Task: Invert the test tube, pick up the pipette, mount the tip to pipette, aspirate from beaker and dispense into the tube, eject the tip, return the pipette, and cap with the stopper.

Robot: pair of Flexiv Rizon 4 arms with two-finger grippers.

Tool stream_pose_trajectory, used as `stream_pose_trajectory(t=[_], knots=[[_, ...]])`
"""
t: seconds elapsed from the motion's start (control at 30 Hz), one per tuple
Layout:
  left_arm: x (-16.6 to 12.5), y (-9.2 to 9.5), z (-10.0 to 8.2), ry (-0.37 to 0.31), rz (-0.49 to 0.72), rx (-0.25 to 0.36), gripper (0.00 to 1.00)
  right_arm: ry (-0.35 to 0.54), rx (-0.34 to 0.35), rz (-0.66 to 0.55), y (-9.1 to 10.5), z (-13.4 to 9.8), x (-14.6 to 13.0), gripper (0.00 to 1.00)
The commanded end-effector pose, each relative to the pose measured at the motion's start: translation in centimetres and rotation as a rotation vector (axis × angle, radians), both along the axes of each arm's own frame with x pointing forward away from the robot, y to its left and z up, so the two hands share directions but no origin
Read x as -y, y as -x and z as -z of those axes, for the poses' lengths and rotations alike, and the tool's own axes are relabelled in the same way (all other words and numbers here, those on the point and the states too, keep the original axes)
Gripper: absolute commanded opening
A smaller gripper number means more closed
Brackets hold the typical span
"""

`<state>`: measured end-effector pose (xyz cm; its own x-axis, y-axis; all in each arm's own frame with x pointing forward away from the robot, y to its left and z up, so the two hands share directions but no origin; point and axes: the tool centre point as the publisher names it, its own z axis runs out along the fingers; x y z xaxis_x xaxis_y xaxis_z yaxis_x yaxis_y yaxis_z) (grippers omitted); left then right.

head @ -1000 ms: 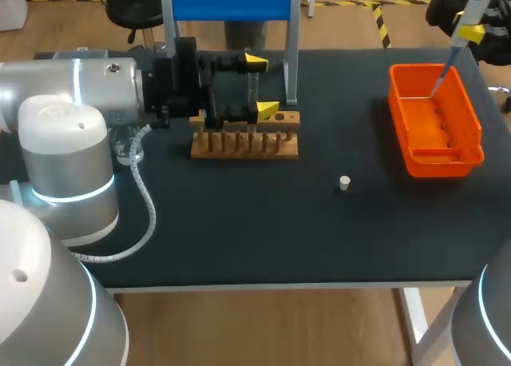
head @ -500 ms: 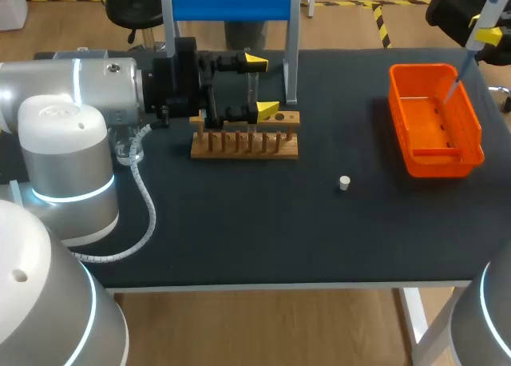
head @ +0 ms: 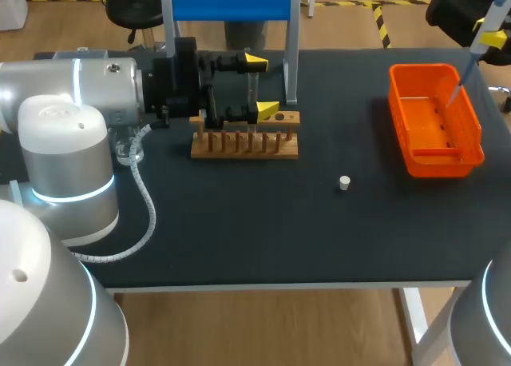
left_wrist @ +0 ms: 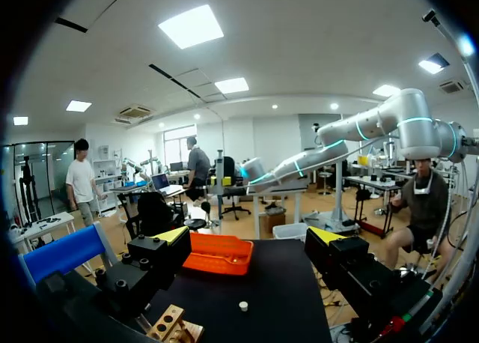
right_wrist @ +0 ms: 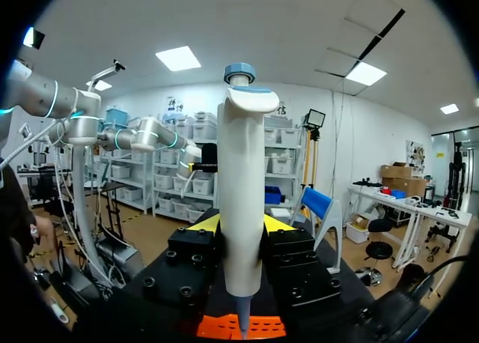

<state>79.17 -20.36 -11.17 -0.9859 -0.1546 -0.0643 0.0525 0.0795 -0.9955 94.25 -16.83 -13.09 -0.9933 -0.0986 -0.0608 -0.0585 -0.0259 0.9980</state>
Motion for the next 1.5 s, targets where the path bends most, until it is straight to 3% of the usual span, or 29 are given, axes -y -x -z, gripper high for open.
stream_pose_trajectory(t=[0.03,0.9,1.5], knots=[[0.1,0.0,0.2,0.005,-0.005,0.003,1.0,0.001,0.002,-0.031,-0.4,0.1,0.3,0.0],[0.1,0.0,0.2,0.005,-0.005,0.003,1.0,0.001,0.002,-0.031,-0.4,0.1,0.3,0.0],[11.7,-4.7,-4.1,-0.021,-0.123,0.042,1.0,0.001,0.002,-0.031,-0.4,0.1,0.3,0.0]])
